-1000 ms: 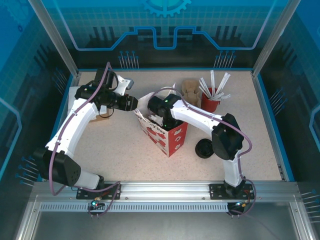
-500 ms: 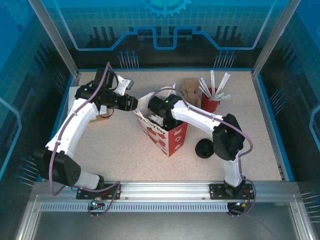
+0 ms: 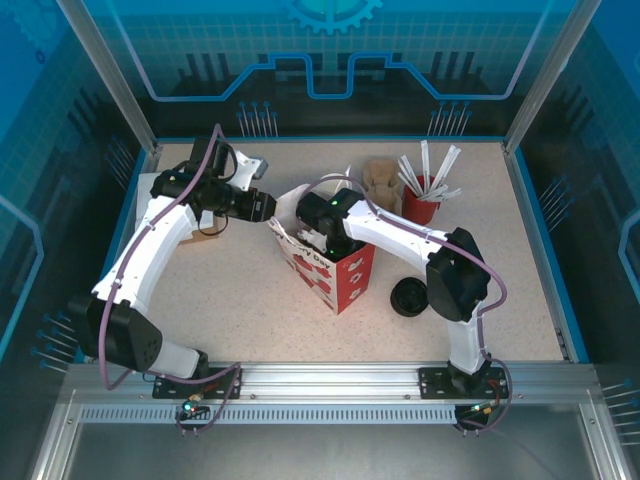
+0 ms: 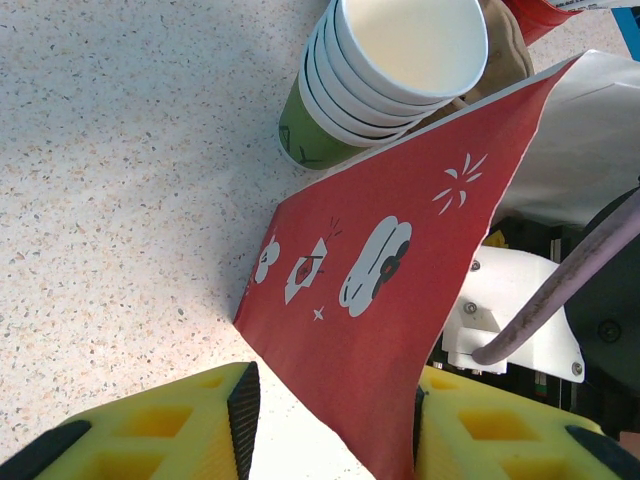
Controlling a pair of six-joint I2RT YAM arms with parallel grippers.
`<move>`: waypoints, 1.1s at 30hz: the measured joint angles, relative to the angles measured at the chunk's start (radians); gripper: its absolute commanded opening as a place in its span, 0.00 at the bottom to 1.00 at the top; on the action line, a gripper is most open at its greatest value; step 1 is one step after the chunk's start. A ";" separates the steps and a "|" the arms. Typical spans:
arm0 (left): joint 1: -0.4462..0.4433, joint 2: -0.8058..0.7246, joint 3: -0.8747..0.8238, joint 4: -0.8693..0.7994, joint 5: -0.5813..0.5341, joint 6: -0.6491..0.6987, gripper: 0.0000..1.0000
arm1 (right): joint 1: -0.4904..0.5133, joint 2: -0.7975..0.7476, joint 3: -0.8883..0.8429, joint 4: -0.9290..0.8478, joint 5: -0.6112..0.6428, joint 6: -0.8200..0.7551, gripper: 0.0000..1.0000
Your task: Pack the takeout coffee
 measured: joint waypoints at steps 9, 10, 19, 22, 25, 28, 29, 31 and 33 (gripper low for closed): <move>0.000 0.005 0.000 0.000 0.000 0.000 0.43 | 0.000 0.000 -0.002 0.006 0.000 0.000 0.86; 0.000 0.006 0.000 0.000 0.000 0.000 0.43 | 0.000 0.000 -0.002 0.006 0.000 0.000 0.87; -0.006 0.006 0.000 0.000 0.005 -0.003 0.37 | -0.001 0.000 0.000 0.006 0.000 0.008 0.97; -0.011 0.006 0.000 0.000 0.009 -0.003 0.34 | -0.002 -0.002 0.001 0.006 0.000 0.012 1.00; -0.021 0.005 0.000 0.001 0.012 -0.003 0.31 | -0.002 -0.004 0.012 0.002 -0.002 0.018 1.00; -0.029 0.003 0.000 0.002 0.012 -0.003 0.28 | -0.003 -0.008 0.024 0.002 -0.004 0.023 1.00; -0.032 0.003 0.000 0.002 0.012 -0.004 0.27 | -0.004 -0.010 0.029 -0.002 -0.005 0.024 1.00; -0.034 0.002 0.000 0.003 0.012 -0.004 0.25 | -0.006 -0.014 0.034 -0.005 -0.008 0.028 1.00; -0.039 0.002 0.000 0.003 0.011 -0.004 0.23 | -0.008 -0.016 0.042 -0.010 -0.012 0.032 1.00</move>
